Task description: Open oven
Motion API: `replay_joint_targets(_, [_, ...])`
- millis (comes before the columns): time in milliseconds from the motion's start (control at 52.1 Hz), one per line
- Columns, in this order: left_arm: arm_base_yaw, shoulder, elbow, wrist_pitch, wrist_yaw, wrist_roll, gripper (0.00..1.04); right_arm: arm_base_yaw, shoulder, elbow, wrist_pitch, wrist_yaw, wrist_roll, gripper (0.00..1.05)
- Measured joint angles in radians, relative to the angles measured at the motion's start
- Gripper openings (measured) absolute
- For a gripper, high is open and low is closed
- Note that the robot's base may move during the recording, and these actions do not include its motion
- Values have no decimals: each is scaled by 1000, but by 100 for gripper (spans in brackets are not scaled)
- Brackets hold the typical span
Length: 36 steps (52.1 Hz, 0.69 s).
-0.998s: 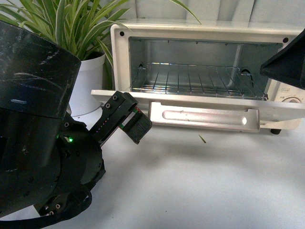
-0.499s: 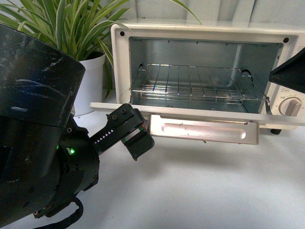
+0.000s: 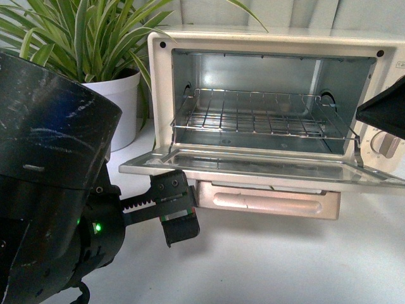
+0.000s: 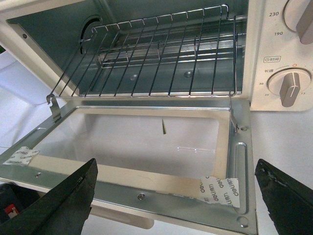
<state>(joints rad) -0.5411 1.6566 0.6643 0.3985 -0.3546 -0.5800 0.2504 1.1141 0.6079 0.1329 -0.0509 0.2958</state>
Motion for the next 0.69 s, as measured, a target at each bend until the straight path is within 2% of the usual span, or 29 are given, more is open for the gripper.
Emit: replay_joint_targets(691, [-40,39,-20,59,-141,469,98,9,-4,-39,9,-13,-2,95])
